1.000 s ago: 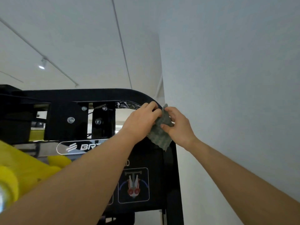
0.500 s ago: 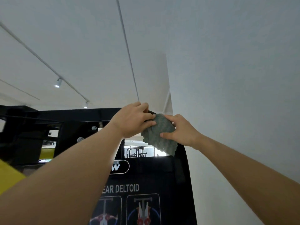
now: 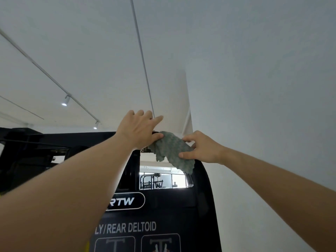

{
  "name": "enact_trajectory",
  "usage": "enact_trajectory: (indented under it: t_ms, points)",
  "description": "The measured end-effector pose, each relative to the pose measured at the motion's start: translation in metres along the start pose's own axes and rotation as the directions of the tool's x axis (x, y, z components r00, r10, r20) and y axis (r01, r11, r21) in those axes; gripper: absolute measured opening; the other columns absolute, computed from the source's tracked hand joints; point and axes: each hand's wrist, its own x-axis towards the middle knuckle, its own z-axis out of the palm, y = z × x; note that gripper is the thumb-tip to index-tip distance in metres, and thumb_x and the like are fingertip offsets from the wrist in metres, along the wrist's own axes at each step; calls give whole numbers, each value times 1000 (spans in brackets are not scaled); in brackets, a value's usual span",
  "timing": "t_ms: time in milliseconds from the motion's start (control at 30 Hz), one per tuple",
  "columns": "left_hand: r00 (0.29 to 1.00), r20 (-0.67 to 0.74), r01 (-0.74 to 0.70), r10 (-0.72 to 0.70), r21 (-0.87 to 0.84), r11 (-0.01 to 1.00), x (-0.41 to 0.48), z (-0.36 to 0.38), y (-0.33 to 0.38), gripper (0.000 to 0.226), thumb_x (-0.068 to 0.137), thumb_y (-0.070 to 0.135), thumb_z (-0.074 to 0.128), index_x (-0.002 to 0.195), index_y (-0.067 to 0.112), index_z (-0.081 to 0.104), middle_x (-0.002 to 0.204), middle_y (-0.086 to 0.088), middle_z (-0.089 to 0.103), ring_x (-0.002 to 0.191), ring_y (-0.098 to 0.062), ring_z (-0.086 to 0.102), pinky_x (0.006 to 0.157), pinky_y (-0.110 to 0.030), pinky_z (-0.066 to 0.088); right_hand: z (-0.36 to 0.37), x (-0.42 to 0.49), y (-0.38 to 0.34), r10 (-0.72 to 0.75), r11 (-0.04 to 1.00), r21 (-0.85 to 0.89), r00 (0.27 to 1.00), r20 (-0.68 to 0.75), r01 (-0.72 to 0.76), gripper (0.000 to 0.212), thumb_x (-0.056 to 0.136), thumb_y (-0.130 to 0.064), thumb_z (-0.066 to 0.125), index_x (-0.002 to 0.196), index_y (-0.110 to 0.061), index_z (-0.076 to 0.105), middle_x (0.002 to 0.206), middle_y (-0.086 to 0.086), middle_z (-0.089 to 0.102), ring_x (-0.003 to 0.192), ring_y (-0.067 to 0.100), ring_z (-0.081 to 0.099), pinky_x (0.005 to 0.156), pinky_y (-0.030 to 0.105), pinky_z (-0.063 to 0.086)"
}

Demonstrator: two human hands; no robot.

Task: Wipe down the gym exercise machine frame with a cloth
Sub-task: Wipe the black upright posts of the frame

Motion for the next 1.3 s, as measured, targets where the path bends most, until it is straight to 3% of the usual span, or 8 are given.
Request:
enact_trajectory:
  t_ms: [133,233,333,467,567,800,967,1300]
  points:
    - [950,-41,-309,309,-255,916,13,-17,27,59,93,17,48,149,35,42,144,4,50,128,-19,49,102,-39,45,-4,-1,-4,11,999,-52,1000,21,-10,41,84,-31,80,119,-14,71,109,4,72,98,21,68,91,34,55]
    - [926,124,-293,357,-361,885,21,-22,44,51,86,18,53,135,32,58,123,4,63,116,-21,57,92,-40,49,-2,-1,-4,26,999,-30,999,19,-25,40,83,-27,81,118,-11,71,109,4,73,99,21,69,94,37,55]
    - [917,195,-268,347,-344,900,26,-20,35,41,86,40,60,125,29,63,108,3,68,102,-23,62,83,-36,49,-2,3,-2,27,1000,11,1000,-7,-27,42,80,-23,84,118,-11,69,111,3,72,99,20,70,94,40,56]
    - [919,251,-199,303,-368,908,27,-19,12,45,87,49,67,126,29,63,108,4,69,101,-20,61,88,-37,50,-2,13,-13,23,999,41,999,-25,-22,44,78,-23,85,116,-13,64,114,4,69,100,21,68,91,38,58]
    - [909,339,-136,243,-311,941,27,-21,-11,48,86,52,70,128,30,60,105,9,63,99,-17,57,85,-34,45,4,26,-29,-49,996,-80,998,-35,46,47,80,-28,84,121,-16,66,120,1,66,104,17,63,93,31,52]
    - [877,470,13,95,-222,975,7,-8,-69,51,83,54,74,128,34,61,120,6,63,110,-19,58,88,-36,46,27,66,-79,-136,967,-215,990,28,139,51,78,-34,85,123,-17,67,117,2,67,103,19,62,96,37,52]
    - [868,494,101,46,-266,959,-15,5,-105,45,83,52,75,123,34,64,122,8,65,111,-17,60,97,-41,50,52,87,-104,-160,936,-311,986,46,166,53,75,-48,84,120,-25,69,112,-4,70,101,18,63,96,42,50]
    - [856,517,187,-22,-270,945,-38,21,-142,38,84,50,74,118,34,68,116,10,67,107,-17,60,96,-38,49,77,111,-133,-196,882,-417,976,96,218,49,81,-62,71,118,-30,70,107,-7,70,105,19,60,100,44,37]
